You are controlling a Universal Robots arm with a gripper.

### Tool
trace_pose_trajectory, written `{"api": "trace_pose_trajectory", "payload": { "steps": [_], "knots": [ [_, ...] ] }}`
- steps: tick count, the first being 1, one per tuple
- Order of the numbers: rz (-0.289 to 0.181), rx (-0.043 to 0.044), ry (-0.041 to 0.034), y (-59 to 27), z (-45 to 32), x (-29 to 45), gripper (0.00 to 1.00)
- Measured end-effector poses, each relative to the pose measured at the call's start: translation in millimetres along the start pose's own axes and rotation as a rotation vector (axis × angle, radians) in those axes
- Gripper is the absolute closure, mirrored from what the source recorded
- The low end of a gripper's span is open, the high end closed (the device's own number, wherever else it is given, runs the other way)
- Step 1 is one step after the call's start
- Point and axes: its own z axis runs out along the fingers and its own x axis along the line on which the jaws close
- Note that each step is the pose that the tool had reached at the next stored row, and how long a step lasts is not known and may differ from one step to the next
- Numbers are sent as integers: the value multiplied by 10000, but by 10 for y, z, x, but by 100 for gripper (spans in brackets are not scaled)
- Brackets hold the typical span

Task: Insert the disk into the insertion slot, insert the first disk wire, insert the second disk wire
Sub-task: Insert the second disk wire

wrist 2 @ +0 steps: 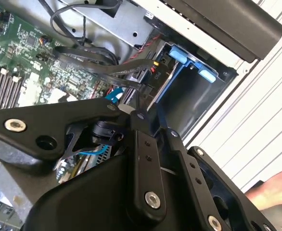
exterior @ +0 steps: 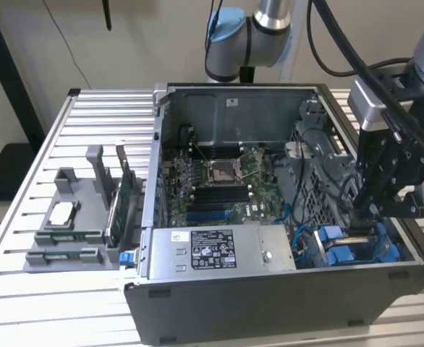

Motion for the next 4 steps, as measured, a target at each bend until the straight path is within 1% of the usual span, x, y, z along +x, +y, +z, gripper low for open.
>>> {"api": "trace_pose_trajectory", "payload": {
  "steps": [4],
  "knots": [
    [0, 0, 2, 0, -4, 0, 77]
  ]
}}
